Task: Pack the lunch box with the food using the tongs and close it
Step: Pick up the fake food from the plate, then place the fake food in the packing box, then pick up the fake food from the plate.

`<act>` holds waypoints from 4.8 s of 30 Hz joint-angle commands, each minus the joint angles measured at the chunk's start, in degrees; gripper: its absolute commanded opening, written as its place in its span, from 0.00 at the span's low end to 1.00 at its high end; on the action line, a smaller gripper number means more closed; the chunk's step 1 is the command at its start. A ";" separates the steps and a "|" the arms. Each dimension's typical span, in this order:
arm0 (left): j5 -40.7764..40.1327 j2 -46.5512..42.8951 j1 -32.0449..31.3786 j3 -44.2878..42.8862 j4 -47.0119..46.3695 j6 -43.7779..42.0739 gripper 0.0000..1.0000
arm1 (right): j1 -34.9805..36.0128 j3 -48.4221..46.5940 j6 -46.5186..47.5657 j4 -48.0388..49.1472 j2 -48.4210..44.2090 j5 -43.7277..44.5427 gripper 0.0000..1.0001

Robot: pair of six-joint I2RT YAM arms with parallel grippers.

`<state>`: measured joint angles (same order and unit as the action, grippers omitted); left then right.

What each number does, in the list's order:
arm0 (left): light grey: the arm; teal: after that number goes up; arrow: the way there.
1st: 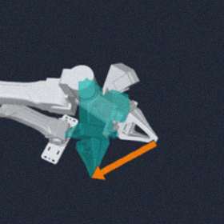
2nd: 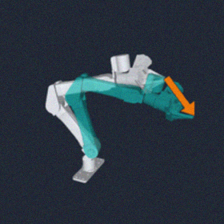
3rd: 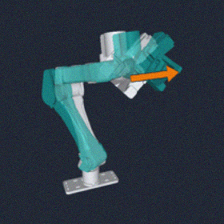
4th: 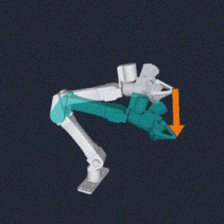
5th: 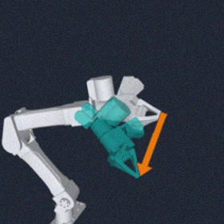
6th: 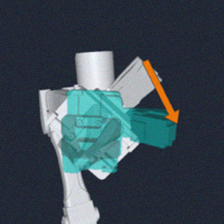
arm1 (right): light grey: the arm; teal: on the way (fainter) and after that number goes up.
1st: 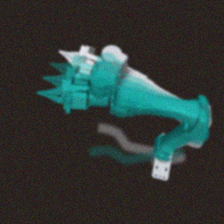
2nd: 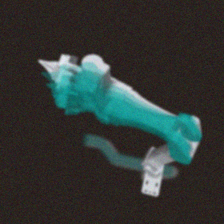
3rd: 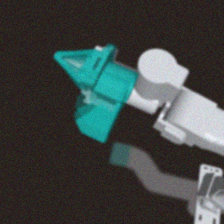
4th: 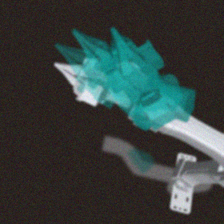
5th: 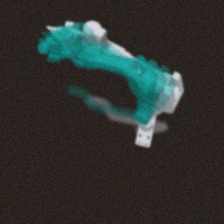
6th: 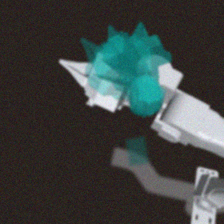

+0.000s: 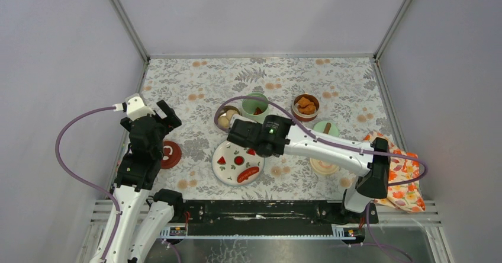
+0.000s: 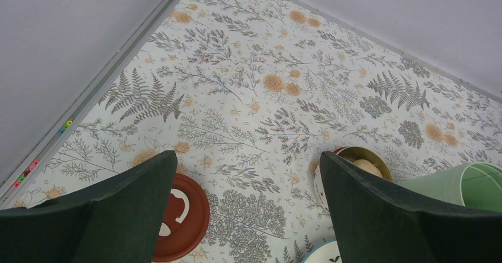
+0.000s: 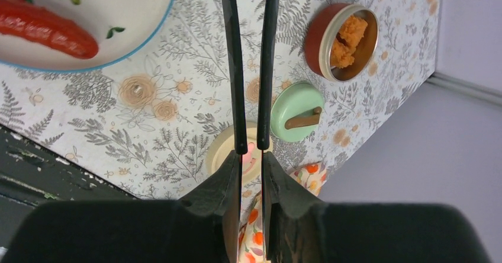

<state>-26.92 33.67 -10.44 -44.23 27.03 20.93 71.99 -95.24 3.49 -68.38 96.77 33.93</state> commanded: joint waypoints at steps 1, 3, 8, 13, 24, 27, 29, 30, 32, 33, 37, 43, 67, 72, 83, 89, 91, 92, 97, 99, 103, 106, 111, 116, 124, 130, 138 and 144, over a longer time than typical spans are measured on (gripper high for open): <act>0.09 -0.27 0.47 -0.09 -1.54 0.17 0.98 | -4.00 -3.55 -1.35 -0.75 -3.25 2.39 0.19; 0.13 -0.22 0.50 -0.08 -1.54 0.17 0.98 | -5.84 -4.25 -1.59 -0.27 -3.58 1.31 0.20; 0.21 -0.18 0.50 -0.07 -1.54 0.08 0.98 | -10.51 -5.32 -2.80 -0.84 -1.95 0.59 0.22; 0.29 -0.21 0.53 -0.12 -1.54 0.08 0.98 | -12.86 -5.74 -3.04 -0.29 -0.26 0.14 0.26; 0.30 -0.42 0.51 -0.07 -1.54 -0.01 0.98 | -14.24 -3.93 -2.22 2.16 1.13 -1.66 0.31; 0.34 -0.39 0.51 -0.08 -1.58 -0.01 0.98 | -14.24 -2.90 -2.00 2.95 1.37 -1.58 0.32; 0.32 -0.46 0.53 -0.08 -1.55 -0.01 0.98 | -14.24 -2.49 -1.99 3.22 1.65 -1.15 0.33; 0.29 -0.45 0.51 -0.07 -1.61 -0.01 0.98 | -14.24 -2.23 -1.92 3.33 1.78 -1.13 0.33; 0.32 -0.35 0.52 -0.07 -1.54 -0.01 0.98 | -14.24 -1.79 -1.90 3.47 1.84 -1.16 0.33; 0.32 -0.36 0.51 -0.09 -1.55 -0.01 0.98 | -14.24 -1.53 -1.90 3.51 1.84 -1.07 0.35; 0.35 -0.43 0.51 -0.05 -1.54 -0.01 0.98 | -14.24 -1.03 -1.98 3.68 1.45 -1.05 0.39; 0.29 -0.44 0.52 -0.08 -1.54 -0.01 0.98 | -14.24 -1.08 -2.07 3.72 0.43 -1.00 0.40; 1.02 -0.10 0.55 0.00 -1.93 -0.19 0.99 | -1.02 7.55 1.07 2.74 -10.12 -3.84 0.38; 1.26 0.17 0.51 0.03 -1.89 -0.19 0.98 | 2.92 11.70 -0.24 2.47 -10.23 -6.29 0.38; 1.33 0.64 0.54 -0.03 -1.91 -0.23 0.98 | 11.59 17.63 -2.80 1.65 -7.45 -7.62 0.40; 1.17 0.60 0.51 0.03 -1.89 -0.19 0.98 | 14.89 18.71 -2.24 2.34 -4.96 -7.09 0.40; 1.11 0.54 0.53 0.02 -1.89 -0.19 0.98 | 15.93 19.22 -1.97 2.73 -4.25 -6.52 0.40; 1.16 0.60 0.51 0.02 -1.90 -0.19 0.98 | 16.33 19.44 -1.85 2.87 -3.86 -6.31 0.40; 1.14 0.52 0.53 0.02 -1.96 -0.19 0.98 | 17.78 19.90 -1.73 2.96 -2.24 -3.60 0.40; 1.09 0.44 0.59 0.02 -1.92 -0.19 0.98 | 17.85 19.92 -1.65 2.97 -1.29 -2.33 0.40; 1.08 0.38 0.63 0.04 -1.89 -0.19 0.98 | 17.88 20.30 -1.48 3.66 0.38 0.59 0.40; 1.09 0.24 0.59 0.06 -1.89 -0.20 0.99 | 17.91 20.29 -1.76 3.61 1.65 2.52 0.40; 1.06 0.09 0.59 0.06 -1.91 -0.19 0.99 | 17.84 19.38 -1.99 3.70 3.67 5.11 0.40; 0.94 -0.03 0.61 0.10 -1.89 -0.19 0.98 | 16.16 18.58 -1.86 5.48 5.96 5.65 0.42; 0.94 -0.11 0.59 0.01 -1.81 -0.19 0.99 | 11.19 16.69 -2.70 4.75 7.41 0.93 0.42; 0.95 -0.24 0.59 0.06 -1.80 -0.18 0.98 | 9.97 16.47 -2.28 4.88 7.41 -5.10 0.42; 0.93 -0.10 0.61 0.09 -1.85 -0.19 0.98 | 7.90 15.99 -1.17 5.95 9.21 -6.80 0.41; 1.05 -0.10 0.59 0.02 -1.91 -0.19 0.98 | 6.82 14.92 -0.60 5.98 9.73 -6.91 0.34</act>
<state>-25.89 34.00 -10.44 -44.23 27.00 20.91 79.59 -77.65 1.87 -61.91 106.43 27.42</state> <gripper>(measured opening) 0.985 0.383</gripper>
